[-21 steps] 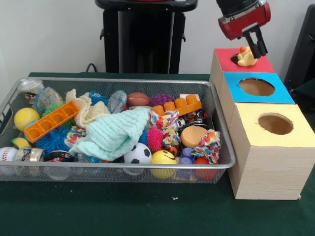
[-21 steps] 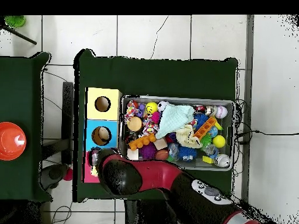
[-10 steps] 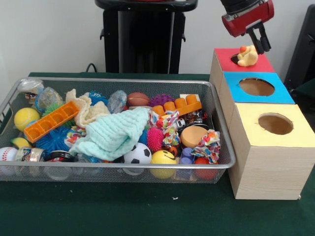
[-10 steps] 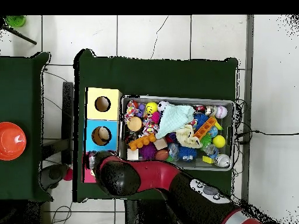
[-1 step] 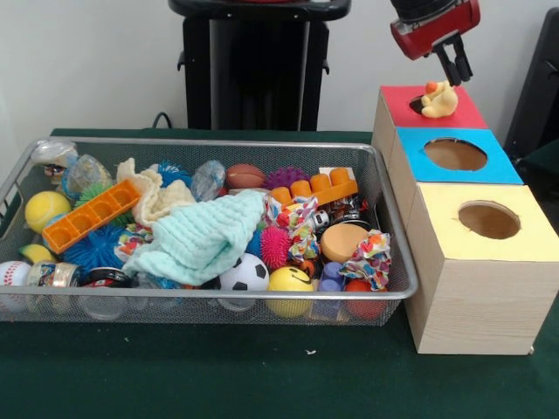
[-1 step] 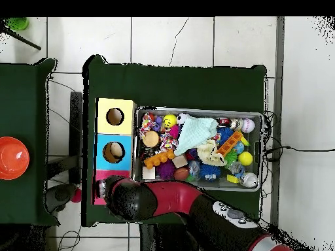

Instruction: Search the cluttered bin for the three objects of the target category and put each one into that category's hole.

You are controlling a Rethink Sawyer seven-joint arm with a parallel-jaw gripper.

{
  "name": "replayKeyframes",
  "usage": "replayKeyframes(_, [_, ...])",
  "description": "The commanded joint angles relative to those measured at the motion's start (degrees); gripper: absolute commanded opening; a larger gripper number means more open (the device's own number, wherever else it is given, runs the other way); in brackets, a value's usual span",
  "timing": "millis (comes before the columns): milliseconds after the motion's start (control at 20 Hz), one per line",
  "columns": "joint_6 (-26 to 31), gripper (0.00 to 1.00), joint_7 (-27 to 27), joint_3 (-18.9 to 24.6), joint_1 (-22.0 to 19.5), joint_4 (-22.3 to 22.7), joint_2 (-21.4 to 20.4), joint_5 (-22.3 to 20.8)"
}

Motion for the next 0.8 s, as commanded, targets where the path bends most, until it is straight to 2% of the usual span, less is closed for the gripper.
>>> replayKeyframes(50, [5.73, 0.0, 7.65, -0.52, -0.71, 0.24, 0.41, 1.47])
replayKeyframes(300, [6.22, 0.0, 7.37, -2.51, 0.72, -0.44, 1.15, 0.68])
replayKeyframes(800, [1.95, 0.0, 6.85, -7.81, 4.38, -3.1, 5.64, -1.32])
